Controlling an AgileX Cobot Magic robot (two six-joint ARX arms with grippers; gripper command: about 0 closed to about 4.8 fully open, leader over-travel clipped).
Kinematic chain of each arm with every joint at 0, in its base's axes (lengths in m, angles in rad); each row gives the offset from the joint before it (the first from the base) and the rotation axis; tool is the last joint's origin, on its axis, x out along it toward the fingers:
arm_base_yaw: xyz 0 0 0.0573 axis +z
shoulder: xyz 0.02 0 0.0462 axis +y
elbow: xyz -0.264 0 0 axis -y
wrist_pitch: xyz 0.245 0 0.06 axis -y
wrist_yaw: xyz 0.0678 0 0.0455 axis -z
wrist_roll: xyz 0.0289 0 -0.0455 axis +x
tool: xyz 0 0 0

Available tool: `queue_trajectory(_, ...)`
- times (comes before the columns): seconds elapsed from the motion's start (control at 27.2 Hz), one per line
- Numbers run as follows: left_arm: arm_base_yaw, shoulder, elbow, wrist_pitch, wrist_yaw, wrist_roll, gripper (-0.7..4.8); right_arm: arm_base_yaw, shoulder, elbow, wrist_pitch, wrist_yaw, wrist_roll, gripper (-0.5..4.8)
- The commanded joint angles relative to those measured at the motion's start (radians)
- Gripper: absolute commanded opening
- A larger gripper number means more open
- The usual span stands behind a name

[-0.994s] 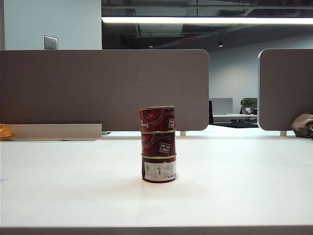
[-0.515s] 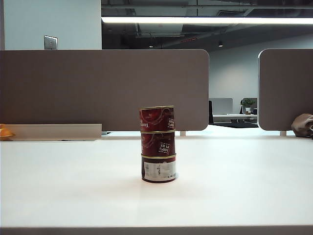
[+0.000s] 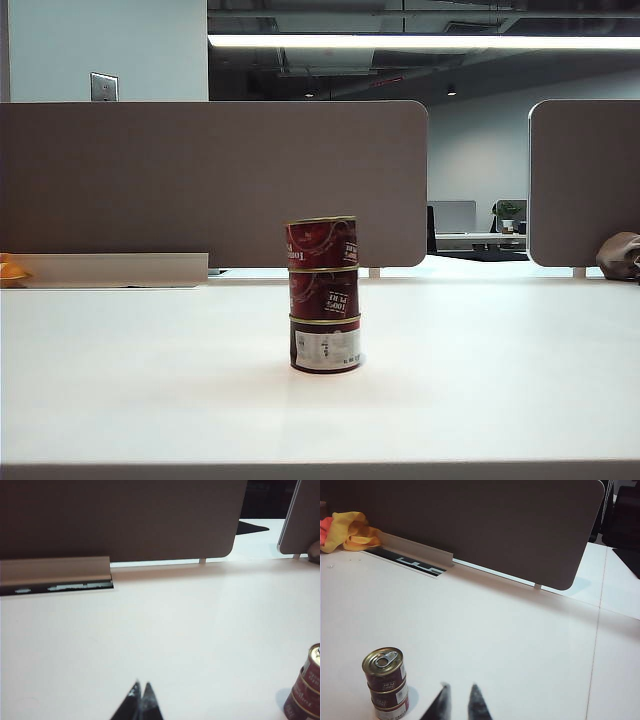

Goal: Pick up the cans one by one and stack them together.

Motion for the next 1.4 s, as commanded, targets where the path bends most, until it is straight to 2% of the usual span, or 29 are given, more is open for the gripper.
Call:
queue_trajectory(0.04,0.003,-0.057,-0.056,0.021,-0.003,-0.017,-0.05,0.0,0.001,0.005,0.013,0.002,0.0,0.54)
queue_trajectory(0.26,0.055,-0.063,-0.129,0.024,-0.003,-0.017,-0.05,0.001,0.001,0.005,0.013,0.002,0.0,0.54)
queue_trajectory(0.7,0.259,-0.063,-0.195,0.026,0.001,-0.042,-0.05,0.0,0.001,0.005,0.013,0.001,0.0,0.54)
queue_trajectory(0.77,0.269,-0.063,-0.216,0.013,0.001,-0.066,-0.05,0.0,0.001,0.005,0.013,0.002,0.0,0.54)
queue_trajectory(1.4,0.28,-0.063,-0.216,0.012,0.0,-0.062,-0.05,0.0,0.001,0.005,0.013,0.002,0.0,0.54)
